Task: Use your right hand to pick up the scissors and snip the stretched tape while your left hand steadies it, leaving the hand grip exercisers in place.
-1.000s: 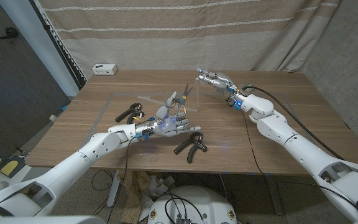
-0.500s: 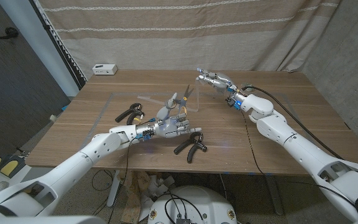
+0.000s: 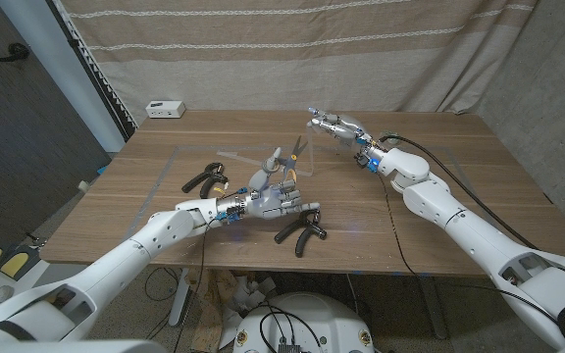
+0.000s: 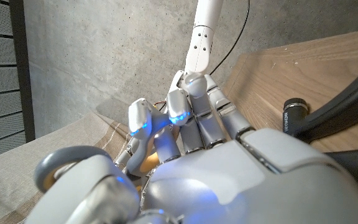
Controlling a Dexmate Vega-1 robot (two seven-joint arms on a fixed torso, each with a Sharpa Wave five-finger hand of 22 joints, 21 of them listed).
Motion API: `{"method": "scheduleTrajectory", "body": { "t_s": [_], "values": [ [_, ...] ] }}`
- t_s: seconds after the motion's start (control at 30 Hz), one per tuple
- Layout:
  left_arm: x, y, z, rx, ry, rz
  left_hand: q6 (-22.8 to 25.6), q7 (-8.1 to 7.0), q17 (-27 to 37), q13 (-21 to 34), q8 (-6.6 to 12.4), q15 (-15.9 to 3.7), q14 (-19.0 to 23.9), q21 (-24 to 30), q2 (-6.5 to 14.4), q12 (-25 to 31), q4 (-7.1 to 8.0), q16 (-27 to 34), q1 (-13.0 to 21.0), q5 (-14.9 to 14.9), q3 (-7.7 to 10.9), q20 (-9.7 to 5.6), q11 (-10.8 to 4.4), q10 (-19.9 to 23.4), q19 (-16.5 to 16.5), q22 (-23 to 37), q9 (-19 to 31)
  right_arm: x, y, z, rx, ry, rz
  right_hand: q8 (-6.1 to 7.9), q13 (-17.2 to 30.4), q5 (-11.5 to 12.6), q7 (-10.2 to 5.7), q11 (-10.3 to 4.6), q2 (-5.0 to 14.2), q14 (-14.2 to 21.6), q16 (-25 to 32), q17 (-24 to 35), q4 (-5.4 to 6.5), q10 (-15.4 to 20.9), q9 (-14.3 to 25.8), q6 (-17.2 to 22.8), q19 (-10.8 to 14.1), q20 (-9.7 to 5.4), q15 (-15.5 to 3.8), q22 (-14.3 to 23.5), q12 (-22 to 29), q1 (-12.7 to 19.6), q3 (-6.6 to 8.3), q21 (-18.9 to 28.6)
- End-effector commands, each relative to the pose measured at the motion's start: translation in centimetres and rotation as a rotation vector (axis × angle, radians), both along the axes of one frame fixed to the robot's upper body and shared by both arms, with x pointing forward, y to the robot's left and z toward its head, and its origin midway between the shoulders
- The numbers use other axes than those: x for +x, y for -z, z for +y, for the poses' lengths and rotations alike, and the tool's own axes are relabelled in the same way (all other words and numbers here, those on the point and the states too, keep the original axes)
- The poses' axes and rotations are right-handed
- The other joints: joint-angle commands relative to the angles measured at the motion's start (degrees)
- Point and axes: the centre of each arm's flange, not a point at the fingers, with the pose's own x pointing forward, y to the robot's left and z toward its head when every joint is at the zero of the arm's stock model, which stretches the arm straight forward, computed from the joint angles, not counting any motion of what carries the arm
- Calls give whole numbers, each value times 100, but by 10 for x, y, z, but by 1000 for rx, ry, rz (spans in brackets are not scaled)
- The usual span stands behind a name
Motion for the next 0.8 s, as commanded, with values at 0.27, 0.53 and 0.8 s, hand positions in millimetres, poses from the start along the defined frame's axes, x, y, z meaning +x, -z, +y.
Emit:
{"method": "scheduleTrajectory", "body": {
  "t_s": [0.27, 0.53, 0.8],
  "values": [
    [3, 2, 0, -3, 16, -4, 1248, 1270, -2, 25, 245, -455, 54, 32, -19, 23, -305, 33, -35, 40, -1222, -279, -290, 329, 51, 27, 17, -4, -1, -1, 2, -1, -2, -21, -4, -35, -2, -43, -7, -18, 9, 15, -5, 12, 19, 50, -7, -346, -802, 13, 16, -38, 45, 21],
    [5, 3, 0, -10, 21, -7, 1251, 1271, -32, 24, 244, -437, 65, 31, -16, 24, -307, 29, -33, 50, -1221, -278, -275, 328, 52, 37, 16, -4, -1, -3, 5, 10, 6, -34, -4, -42, -3, -43, -8, -15, 10, 15, -7, 11, 18, 47, -4, -349, -794, 13, 16, -44, 50, 21],
    [6, 3, 1, -15, 20, -5, 1248, 1270, -46, 24, 243, -442, 70, 31, -15, 25, -306, 26, -34, 55, -1221, -280, -296, 332, 54, 42, 16, -4, -1, -3, 6, 6, 5, -38, -4, -47, 8, -42, -11, -13, 11, 15, -10, 30, 11, 76, 8, -350, -791, 13, 24, -49, 53, 25]
  ]
}}
